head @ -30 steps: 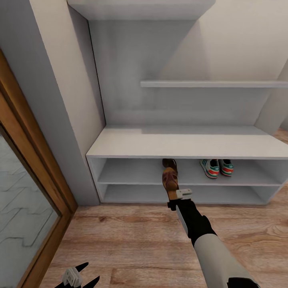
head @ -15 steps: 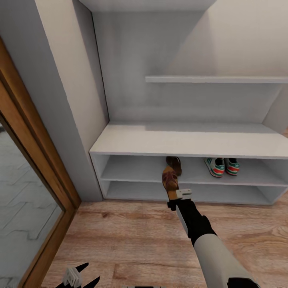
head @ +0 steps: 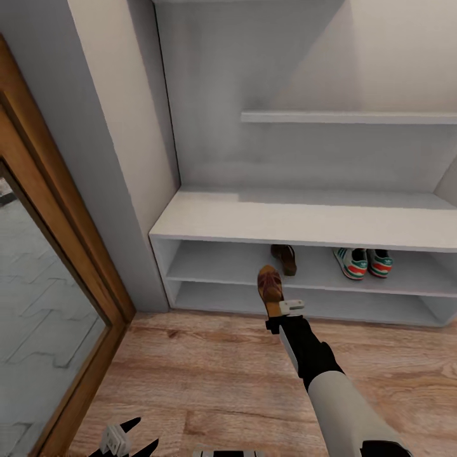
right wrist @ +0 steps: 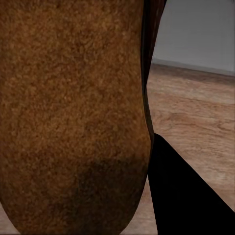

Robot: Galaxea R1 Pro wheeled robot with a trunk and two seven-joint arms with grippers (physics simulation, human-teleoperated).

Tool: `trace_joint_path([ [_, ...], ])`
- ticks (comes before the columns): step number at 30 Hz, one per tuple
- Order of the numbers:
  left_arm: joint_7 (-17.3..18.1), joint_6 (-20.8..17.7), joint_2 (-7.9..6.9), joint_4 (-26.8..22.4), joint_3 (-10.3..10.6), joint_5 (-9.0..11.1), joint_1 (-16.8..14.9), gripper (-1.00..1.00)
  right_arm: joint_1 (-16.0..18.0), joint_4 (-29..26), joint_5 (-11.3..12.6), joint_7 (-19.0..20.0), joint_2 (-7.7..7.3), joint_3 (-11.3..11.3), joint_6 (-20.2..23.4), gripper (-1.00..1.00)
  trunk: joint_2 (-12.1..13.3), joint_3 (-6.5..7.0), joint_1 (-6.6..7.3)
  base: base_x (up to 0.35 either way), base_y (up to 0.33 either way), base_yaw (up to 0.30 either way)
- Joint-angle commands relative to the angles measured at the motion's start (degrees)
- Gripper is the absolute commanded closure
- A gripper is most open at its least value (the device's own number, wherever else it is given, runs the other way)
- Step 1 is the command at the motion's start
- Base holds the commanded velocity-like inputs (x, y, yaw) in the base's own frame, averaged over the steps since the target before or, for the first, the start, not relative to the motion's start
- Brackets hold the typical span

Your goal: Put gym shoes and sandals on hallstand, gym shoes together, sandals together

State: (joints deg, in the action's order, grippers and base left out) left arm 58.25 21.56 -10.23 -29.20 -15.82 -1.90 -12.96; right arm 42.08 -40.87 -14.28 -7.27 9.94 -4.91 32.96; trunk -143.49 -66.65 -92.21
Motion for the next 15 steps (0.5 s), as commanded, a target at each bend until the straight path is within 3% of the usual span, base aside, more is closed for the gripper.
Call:
trace_joint_path([
  [1, 0.3, 0.2, 0.03, 0.0, -0.3, -0.2, -0.1, -1.0, 0.0, -0.1, -0.2, 0.0, 0.06, -0.2, 0.3, 1.0, 0.0, -0.09, 0.01, 0.0, 0.0, 0.154],
  [15, 0.2, 0.3, 0.1, 0.2, -0.6, -0.2, -0.1, -1.0, 0.0, -0.1, -0.3, 0.0, 0.06, -0.1, 0.3, 1.0, 0.0, -0.19, 0.01, 0.0, 0.0, 0.026],
])
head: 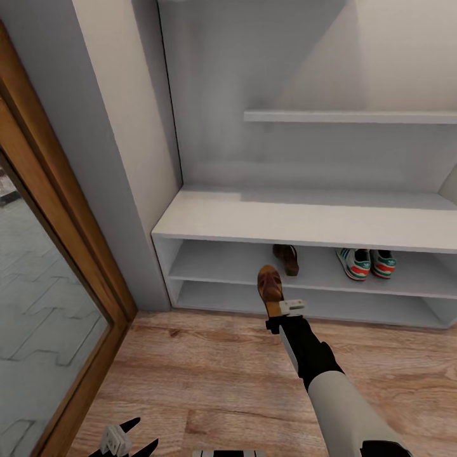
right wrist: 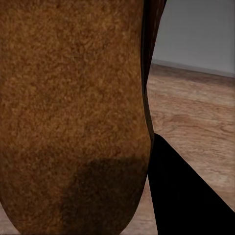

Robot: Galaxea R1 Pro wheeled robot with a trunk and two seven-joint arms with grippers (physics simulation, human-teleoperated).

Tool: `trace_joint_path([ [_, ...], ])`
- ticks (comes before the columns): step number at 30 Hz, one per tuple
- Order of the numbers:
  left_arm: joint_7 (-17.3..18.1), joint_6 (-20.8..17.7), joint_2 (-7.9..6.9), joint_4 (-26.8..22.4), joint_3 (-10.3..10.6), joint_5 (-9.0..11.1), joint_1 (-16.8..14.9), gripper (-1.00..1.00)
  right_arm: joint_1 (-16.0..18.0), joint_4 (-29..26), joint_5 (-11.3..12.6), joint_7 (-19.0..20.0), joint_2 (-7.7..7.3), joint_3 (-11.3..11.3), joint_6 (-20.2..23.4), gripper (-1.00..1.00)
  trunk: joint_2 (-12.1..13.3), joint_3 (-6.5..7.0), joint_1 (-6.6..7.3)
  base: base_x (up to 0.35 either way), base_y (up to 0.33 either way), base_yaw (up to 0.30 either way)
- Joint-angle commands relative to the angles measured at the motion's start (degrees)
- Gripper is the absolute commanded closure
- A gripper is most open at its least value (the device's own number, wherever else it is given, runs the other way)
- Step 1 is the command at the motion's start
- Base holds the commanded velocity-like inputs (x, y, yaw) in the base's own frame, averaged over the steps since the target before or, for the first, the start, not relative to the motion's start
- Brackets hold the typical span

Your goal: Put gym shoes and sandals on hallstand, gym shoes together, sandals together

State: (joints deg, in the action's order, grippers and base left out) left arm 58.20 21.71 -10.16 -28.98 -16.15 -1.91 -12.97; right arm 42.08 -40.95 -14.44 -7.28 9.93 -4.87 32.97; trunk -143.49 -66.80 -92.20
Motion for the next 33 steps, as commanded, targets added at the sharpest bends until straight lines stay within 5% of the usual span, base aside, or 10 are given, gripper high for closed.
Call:
trace_joint_path([
  [1, 0.3, 0.2, 0.03, 0.0, -0.3, -0.2, 0.0, -1.0, 0.0, -0.1, -0.1, 0.0, 0.06, -0.2, 0.3, 1.0, 0.0, -0.05, 0.01, 0.0, 0.0, 0.0],
  [33, 0.3, 0.2, -0.01, 0.3, -0.3, -0.2, 0.0, -1.0, 0.0, -0.1, -0.2, 0.0, 0.06, -0.3, 0.3, 1.0, 0.0, -0.05, 0.01, 0.161, 0.0, 0.0],
])
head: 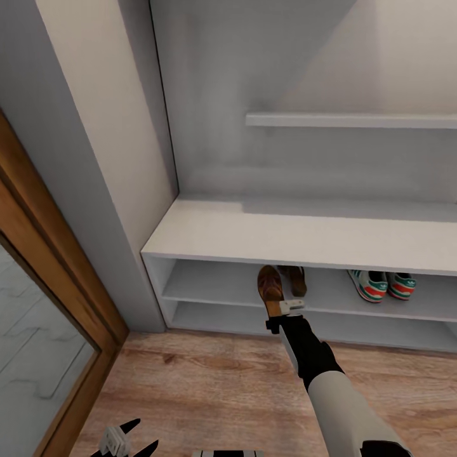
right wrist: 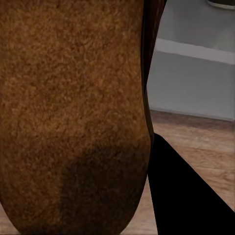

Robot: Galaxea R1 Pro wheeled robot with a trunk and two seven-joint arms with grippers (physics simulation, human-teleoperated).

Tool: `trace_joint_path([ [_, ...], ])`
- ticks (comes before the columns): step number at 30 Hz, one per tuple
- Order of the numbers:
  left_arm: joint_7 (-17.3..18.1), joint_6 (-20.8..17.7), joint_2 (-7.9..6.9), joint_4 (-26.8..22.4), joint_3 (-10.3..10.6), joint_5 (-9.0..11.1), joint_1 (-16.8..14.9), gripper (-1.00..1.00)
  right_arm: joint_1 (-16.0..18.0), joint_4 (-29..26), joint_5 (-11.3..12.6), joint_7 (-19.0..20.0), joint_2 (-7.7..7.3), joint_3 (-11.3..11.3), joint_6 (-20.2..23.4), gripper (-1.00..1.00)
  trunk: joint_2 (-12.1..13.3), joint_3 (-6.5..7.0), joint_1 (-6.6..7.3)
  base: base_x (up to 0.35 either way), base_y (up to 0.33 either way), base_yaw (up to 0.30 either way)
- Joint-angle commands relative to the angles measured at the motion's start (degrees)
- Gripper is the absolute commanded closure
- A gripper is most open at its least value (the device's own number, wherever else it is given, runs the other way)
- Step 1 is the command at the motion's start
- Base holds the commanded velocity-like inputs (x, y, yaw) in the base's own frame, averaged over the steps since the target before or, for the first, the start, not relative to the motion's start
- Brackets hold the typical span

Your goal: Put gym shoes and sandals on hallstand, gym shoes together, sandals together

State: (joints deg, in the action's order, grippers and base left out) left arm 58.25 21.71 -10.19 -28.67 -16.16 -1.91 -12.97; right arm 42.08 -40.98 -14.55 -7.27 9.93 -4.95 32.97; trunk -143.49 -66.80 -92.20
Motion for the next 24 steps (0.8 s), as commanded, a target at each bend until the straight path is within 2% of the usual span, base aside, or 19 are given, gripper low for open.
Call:
trace_joint_path([
  [1, 0.3, 0.2, 0.02, 0.0, -0.3, -0.2, 0.0, -1.0, 0.0, -0.1, -0.1, 0.0, 0.06, -0.2, 0.3, 1.0, 0.0, -0.05, 0.01, 0.024, 0.0, 0.0],
  [4, 0.3, 0.2, 0.0, 0.0, -0.3, -0.2, 0.0, -1.0, 0.0, -0.1, -0.1, 0.0, 0.06, -0.2, 0.3, 1.0, 0.0, -0.05, 0.01, 0.066, 0.0, 0.0],
  [10, 0.3, 0.2, 0.02, 0.0, -0.3, -0.2, 0.0, -1.0, 0.0, -0.2, -0.1, 0.0, 0.06, -0.2, 0.3, 1.0, 0.0, -0.05, 0.01, 0.252, 0.0, 0.0],
  [24, 0.3, 0.3, 0.08, 0.0, -0.2, -0.2, 0.0, -1.0, 0.0, -0.2, -0.1, 0.0, 0.06, -0.2, 0.3, 1.0, 0.0, -0.05, 0.01, 0.074, 0.0, 0.0],
])
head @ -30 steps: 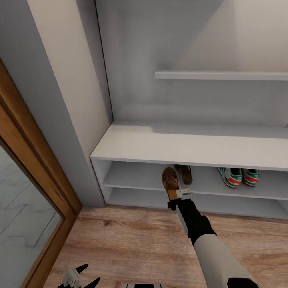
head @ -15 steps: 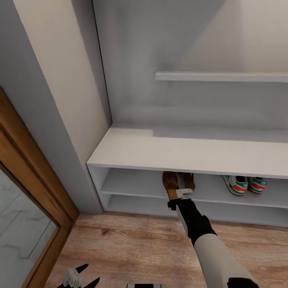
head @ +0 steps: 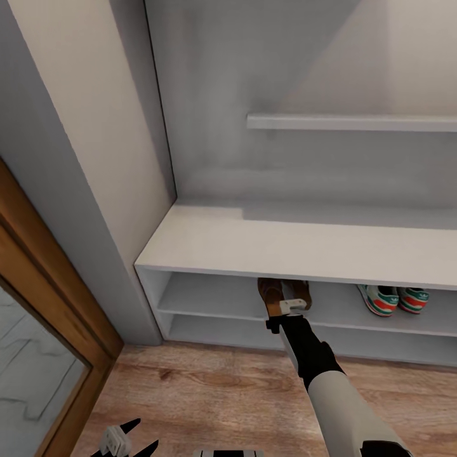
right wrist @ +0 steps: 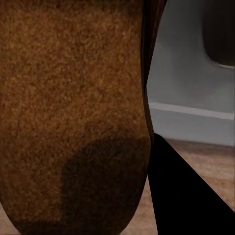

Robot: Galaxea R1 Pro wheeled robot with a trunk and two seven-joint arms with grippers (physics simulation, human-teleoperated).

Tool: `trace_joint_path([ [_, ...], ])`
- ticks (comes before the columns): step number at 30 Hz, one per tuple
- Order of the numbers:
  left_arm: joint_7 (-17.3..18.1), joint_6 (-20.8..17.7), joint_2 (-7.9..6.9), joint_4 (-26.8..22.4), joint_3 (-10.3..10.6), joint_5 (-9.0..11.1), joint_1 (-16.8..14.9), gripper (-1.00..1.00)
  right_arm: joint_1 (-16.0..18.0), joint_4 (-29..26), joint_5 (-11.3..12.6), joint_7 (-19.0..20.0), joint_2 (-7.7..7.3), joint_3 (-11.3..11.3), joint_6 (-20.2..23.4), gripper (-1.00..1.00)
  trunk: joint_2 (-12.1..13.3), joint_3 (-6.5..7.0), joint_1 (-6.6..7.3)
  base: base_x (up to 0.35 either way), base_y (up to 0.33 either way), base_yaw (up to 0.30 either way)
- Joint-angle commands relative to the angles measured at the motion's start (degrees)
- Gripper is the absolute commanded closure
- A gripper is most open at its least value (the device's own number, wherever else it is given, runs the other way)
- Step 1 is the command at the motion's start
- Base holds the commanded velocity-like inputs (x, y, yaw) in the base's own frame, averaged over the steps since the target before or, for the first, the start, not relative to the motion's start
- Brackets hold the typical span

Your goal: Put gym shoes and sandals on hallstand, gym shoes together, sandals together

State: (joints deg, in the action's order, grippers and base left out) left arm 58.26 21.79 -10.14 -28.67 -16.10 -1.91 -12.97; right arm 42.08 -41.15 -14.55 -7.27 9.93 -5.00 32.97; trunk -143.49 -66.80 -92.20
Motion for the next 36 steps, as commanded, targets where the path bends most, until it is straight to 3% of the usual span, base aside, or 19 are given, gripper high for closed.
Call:
trace_joint_path([
  [1, 0.3, 0.2, 0.03, 0.0, -0.3, -0.2, 0.0, -1.0, 0.0, -0.1, -0.1, 0.0, 0.06, -0.2, 0.3, 1.0, 0.0, -0.05, 0.0, 0.045, 0.0, 0.0],
  [36, 0.3, 0.1, 0.12, 0.0, -0.2, -0.2, 0.0, -1.0, 0.0, -0.1, -0.1, -0.1, 0.06, -0.2, 0.3, 1.0, 0.0, -0.05, 0.0, 0.09, 0.0, 0.0],
])
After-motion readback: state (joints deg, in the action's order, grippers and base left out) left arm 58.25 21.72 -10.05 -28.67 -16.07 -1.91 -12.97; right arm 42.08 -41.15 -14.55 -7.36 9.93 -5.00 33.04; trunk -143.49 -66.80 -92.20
